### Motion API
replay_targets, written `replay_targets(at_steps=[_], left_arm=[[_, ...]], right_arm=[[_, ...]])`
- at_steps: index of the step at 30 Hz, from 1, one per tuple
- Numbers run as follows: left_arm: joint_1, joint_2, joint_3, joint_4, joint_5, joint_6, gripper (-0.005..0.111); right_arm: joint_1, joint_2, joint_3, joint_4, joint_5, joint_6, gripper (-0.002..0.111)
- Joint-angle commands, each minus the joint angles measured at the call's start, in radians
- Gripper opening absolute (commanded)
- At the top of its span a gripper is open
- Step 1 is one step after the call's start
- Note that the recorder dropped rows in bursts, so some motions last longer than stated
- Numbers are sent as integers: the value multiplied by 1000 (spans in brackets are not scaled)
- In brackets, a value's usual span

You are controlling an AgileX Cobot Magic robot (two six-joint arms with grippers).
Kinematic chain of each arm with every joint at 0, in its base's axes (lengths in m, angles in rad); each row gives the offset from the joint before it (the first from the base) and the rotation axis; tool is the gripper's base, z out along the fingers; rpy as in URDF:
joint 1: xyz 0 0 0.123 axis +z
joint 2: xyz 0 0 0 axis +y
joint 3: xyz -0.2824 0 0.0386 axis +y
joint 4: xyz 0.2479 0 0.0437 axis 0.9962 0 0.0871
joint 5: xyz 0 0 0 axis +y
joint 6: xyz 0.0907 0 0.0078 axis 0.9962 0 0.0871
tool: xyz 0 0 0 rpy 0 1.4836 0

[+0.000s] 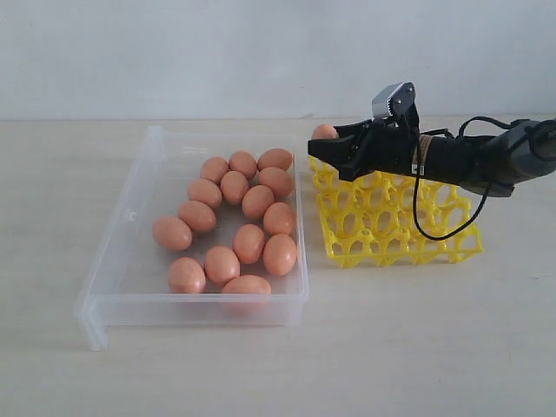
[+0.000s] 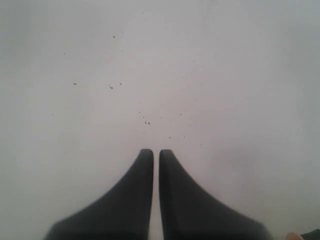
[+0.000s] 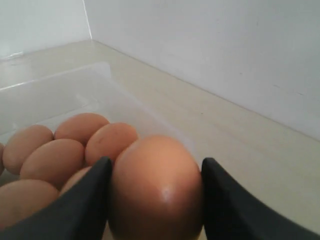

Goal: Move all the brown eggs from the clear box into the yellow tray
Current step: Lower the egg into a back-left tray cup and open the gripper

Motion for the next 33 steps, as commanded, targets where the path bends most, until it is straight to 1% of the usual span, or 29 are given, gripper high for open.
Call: replay_targets(at_steps=[1, 3, 6, 15, 17, 18, 19, 20, 22, 24, 28, 33], left_arm=[[-4, -3, 5, -8, 5, -4, 4], [-4, -3, 5, -8, 5, -4, 4], [-4, -3, 5, -8, 5, -4, 4], [-4, -3, 5, -8, 3, -4, 4], [-4, -3, 5, -8, 3, -4, 4], [-4, -3, 5, -8, 3, -4, 4], [-4, -3, 5, -8, 3, -4, 4], [-4, -3, 5, -8, 3, -4, 4], [-4, -3, 5, -8, 3, -4, 4], [-4, -3, 5, -8, 3, -4, 4], [-4, -3, 5, -8, 3, -4, 4], [-4, -3, 5, -8, 3, -4, 4]], right_arm=[[-3, -2, -5, 10, 63, -12, 0], [-3, -2, -5, 23, 43, -25, 0], [-3, -2, -5, 35, 87, -25, 0], [-3, 28, -5, 86, 81, -18, 1], [-3, 28, -5, 86, 64, -18, 10], [-3, 28, -5, 86, 59, -18, 22], [-3, 28, -5, 86, 59, -18, 30], [-3, 28, -5, 86, 63, -18, 47], [-3, 28, -5, 86, 65, -18, 57], [-3, 28, -5, 86, 65, -16, 60], [-3, 28, -5, 93, 41, -16, 60], [-3, -3, -5, 193, -135, -21, 60]])
